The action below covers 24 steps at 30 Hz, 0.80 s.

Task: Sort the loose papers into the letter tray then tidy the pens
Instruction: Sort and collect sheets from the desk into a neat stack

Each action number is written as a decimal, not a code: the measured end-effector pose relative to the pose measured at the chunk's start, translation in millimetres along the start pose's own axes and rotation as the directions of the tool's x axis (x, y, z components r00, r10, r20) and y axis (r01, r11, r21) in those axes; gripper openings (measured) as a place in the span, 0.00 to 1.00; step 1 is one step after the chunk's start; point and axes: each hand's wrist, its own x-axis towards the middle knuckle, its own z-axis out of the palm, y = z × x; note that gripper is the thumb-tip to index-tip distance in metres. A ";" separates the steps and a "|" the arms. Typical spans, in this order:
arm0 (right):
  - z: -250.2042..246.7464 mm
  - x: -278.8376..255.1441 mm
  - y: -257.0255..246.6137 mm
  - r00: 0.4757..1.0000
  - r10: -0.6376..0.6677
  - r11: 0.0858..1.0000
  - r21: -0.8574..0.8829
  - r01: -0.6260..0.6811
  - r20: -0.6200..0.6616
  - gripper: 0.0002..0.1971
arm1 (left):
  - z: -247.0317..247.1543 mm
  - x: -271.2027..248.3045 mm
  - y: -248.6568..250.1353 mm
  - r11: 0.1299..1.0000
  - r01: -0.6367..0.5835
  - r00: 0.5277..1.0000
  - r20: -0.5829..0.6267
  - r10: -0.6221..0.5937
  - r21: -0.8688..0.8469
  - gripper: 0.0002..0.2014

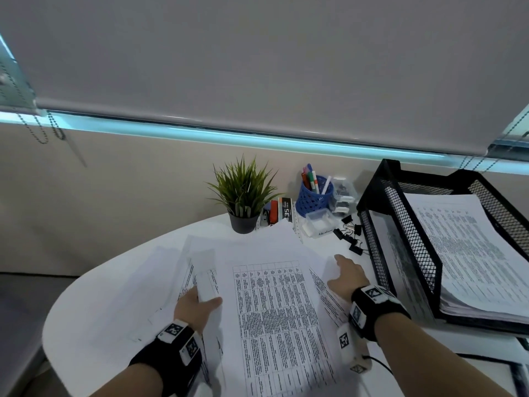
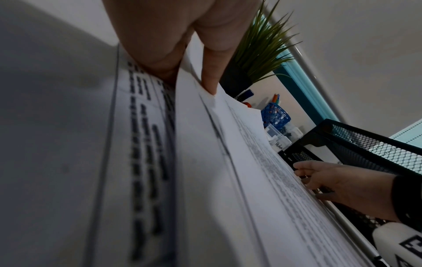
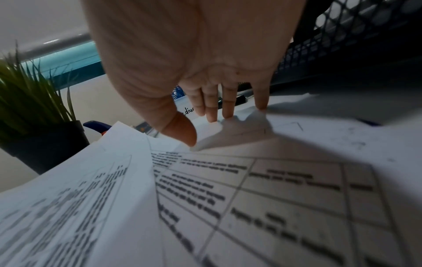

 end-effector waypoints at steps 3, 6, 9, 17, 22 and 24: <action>-0.7 2.8 -3.9 1.000 -0.008 0.995 -0.099 0.008 0.000 0.39 | 0.6 2.6 1.1 0.998 0.028 1.000 0.005 -0.028 -0.055 0.11; 2.9 2.4 -2.9 0.999 -0.014 1.000 -0.017 0.015 0.038 0.39 | 2.9 4.7 2.7 0.990 0.052 0.999 0.012 -0.051 -0.130 0.11; 6.7 -4.1 -3.7 0.995 -0.050 0.995 0.087 0.043 0.085 0.36 | 3.9 7.2 3.4 0.985 0.069 0.998 0.023 -0.066 -0.155 0.09; 30.0 -39.6 -16.7 0.997 -0.082 0.996 -0.027 0.083 0.004 0.31 | 3.3 2.3 8.9 0.986 0.032 0.999 0.025 -0.028 -0.161 0.13; 40.9 -50.9 -24.7 0.999 -0.032 0.988 0.151 0.034 -0.016 0.41 | 5.8 -0.8 7.2 0.993 0.012 0.999 0.034 -0.008 -0.117 0.14; 43.2 -54.5 -25.6 1.000 0.003 0.962 0.274 -0.012 0.031 0.43 | 8.6 -3.9 4.7 0.998 -0.002 0.999 0.043 0.005 -0.056 0.14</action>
